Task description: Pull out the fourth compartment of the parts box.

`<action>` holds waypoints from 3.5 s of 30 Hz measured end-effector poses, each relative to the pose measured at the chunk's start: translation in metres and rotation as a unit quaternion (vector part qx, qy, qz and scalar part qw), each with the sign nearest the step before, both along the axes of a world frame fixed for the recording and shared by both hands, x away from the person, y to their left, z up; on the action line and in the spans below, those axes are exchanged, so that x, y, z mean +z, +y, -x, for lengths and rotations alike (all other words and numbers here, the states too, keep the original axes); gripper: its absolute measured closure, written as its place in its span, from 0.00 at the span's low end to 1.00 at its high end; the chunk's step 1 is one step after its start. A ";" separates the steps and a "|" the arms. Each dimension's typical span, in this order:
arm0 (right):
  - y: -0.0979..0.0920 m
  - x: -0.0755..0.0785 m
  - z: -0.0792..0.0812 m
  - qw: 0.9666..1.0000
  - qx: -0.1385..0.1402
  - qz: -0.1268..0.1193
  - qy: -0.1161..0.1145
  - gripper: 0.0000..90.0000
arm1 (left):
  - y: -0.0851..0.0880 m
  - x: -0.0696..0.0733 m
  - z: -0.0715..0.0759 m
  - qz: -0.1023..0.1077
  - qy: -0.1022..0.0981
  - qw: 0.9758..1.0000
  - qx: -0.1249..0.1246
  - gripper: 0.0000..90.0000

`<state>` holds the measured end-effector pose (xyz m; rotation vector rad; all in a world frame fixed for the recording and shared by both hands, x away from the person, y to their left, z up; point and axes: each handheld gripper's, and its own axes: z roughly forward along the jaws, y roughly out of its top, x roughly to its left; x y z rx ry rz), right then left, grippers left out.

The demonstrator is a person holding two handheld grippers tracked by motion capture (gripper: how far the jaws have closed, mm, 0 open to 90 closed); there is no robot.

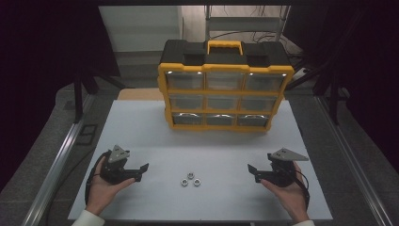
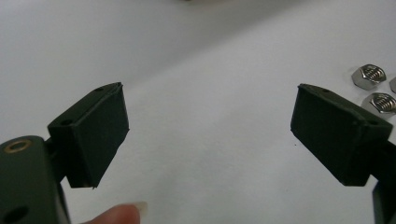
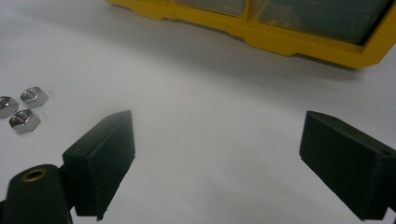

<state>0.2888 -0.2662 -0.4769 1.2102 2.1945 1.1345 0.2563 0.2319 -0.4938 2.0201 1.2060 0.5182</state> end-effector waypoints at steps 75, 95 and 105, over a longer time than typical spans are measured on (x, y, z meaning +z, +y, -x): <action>0.103 -0.009 0.019 0.999 0.048 -0.002 -0.022 0.15 | -0.010 -0.003 0.001 -0.006 -0.019 1.000 -0.006 0.14; 0.125 -0.014 0.017 0.999 0.046 0.005 -0.022 0.15 | -0.004 0.000 0.006 -0.009 -0.027 1.000 0.001 0.14; 0.132 -0.008 0.015 0.998 0.041 0.006 -0.037 0.15 | -0.001 0.001 0.006 -0.005 -0.025 1.000 0.004 0.14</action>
